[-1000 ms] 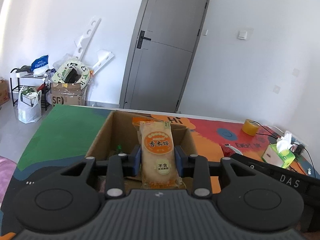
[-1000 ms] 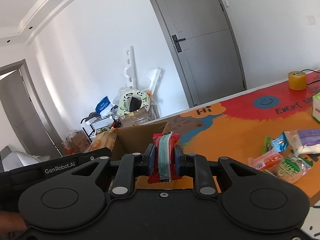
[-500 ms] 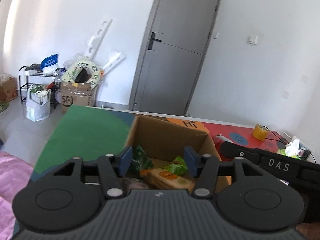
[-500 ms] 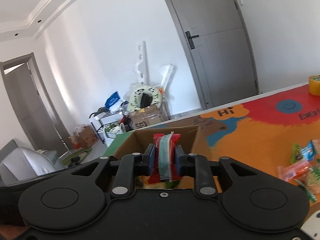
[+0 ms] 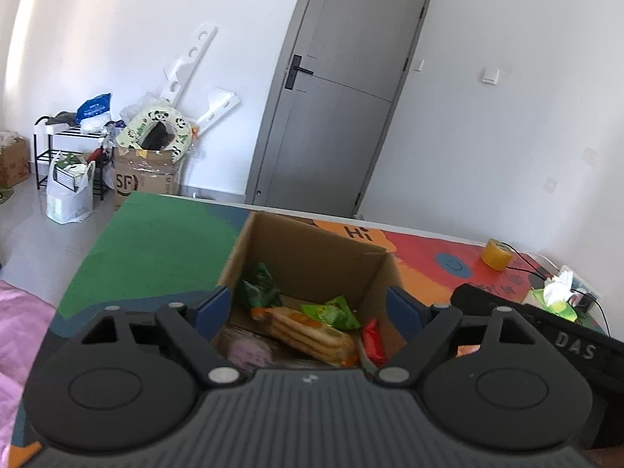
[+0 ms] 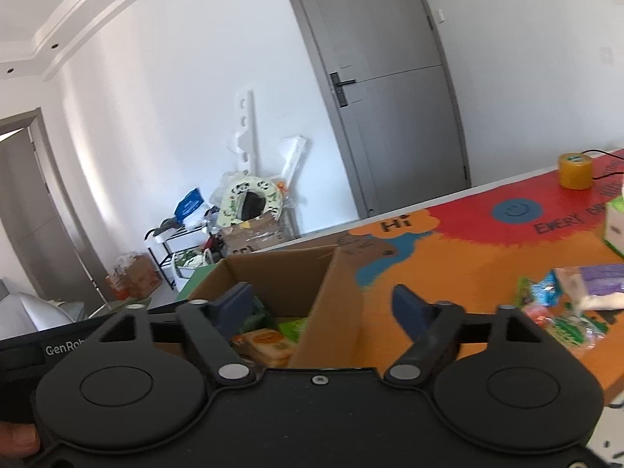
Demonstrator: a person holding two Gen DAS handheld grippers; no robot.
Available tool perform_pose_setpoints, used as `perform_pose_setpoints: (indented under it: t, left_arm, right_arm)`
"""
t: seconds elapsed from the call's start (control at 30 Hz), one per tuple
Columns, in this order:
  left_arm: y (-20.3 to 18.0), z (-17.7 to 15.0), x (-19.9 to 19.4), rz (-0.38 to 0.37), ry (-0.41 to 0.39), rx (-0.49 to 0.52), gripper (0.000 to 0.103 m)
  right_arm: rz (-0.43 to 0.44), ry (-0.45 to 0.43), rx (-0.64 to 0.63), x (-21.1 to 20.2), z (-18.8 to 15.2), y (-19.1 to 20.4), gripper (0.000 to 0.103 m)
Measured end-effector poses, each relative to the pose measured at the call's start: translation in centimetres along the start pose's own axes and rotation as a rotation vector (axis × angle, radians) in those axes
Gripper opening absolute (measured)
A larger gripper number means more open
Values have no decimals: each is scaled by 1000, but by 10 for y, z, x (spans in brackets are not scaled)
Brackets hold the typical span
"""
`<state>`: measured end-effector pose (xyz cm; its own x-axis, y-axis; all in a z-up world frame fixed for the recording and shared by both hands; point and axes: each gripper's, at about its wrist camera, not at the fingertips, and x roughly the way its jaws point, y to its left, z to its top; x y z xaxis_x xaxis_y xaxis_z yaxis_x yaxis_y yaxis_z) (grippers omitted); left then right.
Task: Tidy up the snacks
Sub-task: 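Move both open tools back over the remaining snacks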
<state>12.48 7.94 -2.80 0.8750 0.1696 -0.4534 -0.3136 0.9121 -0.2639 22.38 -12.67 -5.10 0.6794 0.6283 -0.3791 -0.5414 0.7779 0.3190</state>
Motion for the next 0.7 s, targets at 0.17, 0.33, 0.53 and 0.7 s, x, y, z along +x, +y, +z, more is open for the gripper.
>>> perform_pose_setpoints:
  t: [0.17, 0.33, 0.53, 0.7]
  left_arm:
    - [-15, -3, -1, 8, -1, 20, 94]
    - [-38, -9, -4, 20, -16, 74, 94]
    - [-66, -17, -6, -8, -7, 136, 94]
    - [-84, -24, -4, -26, 11, 139, 94]
  right_arm:
    - [-73, -10, 6, -17, 0, -14, 101]
    - [-169, -16, -13, -31, 0, -28, 103]
    - [-227, -42, 18, -48, -6, -51, 103]
    - [-264, -55, 41, -62, -9, -70, 103]
